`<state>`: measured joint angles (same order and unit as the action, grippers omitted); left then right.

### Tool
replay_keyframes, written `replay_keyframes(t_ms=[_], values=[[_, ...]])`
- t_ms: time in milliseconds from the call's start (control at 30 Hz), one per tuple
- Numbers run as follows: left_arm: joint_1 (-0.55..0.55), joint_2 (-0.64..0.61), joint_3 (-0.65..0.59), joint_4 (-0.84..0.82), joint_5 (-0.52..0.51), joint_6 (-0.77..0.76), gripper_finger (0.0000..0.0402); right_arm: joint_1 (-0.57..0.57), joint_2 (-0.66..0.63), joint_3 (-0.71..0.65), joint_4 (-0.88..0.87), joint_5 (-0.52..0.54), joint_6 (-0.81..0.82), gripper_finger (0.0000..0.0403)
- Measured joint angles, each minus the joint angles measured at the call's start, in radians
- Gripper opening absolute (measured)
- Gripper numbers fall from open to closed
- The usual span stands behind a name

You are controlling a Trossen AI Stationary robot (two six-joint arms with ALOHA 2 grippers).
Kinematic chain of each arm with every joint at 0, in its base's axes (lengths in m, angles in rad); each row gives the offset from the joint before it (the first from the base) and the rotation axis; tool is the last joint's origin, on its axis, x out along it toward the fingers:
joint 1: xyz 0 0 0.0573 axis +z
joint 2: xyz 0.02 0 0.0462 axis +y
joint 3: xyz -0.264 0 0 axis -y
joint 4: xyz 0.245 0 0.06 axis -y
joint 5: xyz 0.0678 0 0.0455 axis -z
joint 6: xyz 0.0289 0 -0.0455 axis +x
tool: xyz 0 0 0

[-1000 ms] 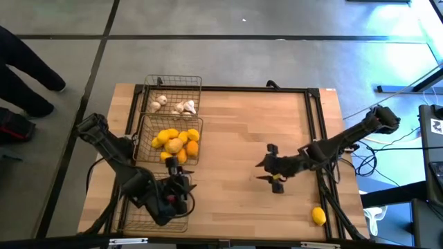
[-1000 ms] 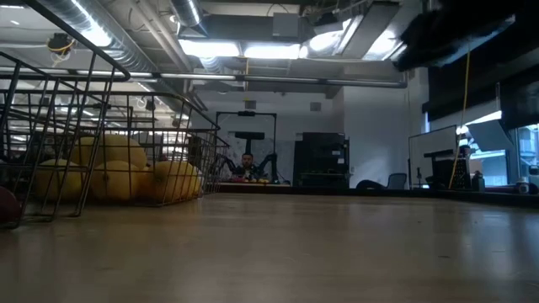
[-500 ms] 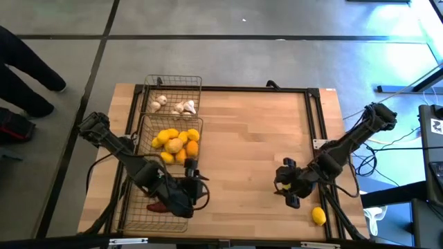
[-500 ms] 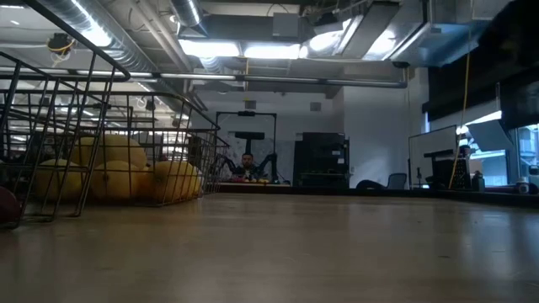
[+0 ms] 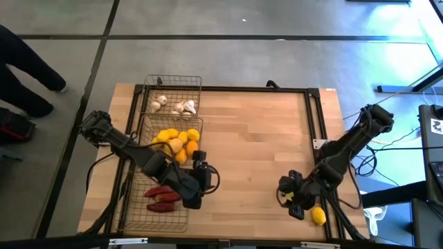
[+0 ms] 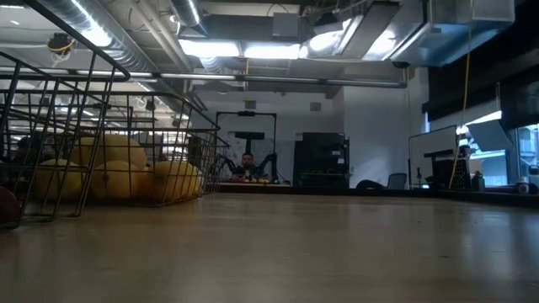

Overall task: Sort produce into baskets
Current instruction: Put the lemon in the middle wire basket

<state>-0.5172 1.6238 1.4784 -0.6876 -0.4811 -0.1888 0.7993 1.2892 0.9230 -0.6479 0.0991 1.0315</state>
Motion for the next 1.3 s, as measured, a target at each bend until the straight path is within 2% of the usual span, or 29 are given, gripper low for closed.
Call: replay_keyframes(t_ms=[233, 433, 667, 833, 967, 1067, 1300], values=[[0.017, 0.0, 0.0, -0.002, 0.0, 0.024, 0.021, 0.069, 0.058, 0.0, -0.067, -0.116, 0.168, 0.0207], [0.016, 0.0, 0.0, -0.011, 0.001, 0.058, 0.021, 0.111, 0.13, -0.001, -0.255, -0.309, 0.346, 0.0207], [0.016, 0.0, -0.056, -0.011, 0.0, 0.092, 0.021, 0.124, 0.18, -0.001, -0.252, -0.369, 0.437, 0.0207], [0.036, 0.001, -0.133, 0.02, 0.001, 0.087, 0.021, 0.125, 0.2, -0.001, -0.233, -0.489, 0.558, 0.0207], [0.041, 0.001, -0.145, 0.073, 0.037, 0.1, 0.021, 0.137, 0.223, 0.0, -0.216, -0.533, 0.588, 0.0207], [0.041, 0.001, -0.146, 0.1, 0.059, 0.121, 0.021, 0.137, 0.251, 0.0, -0.217, -0.572, 0.617, 0.0222], [0.041, 0.001, -0.146, 0.107, 0.06, 0.137, 0.021, 0.137, 0.311, 0.0, -0.201, -0.692, 0.644, 0.0287]])
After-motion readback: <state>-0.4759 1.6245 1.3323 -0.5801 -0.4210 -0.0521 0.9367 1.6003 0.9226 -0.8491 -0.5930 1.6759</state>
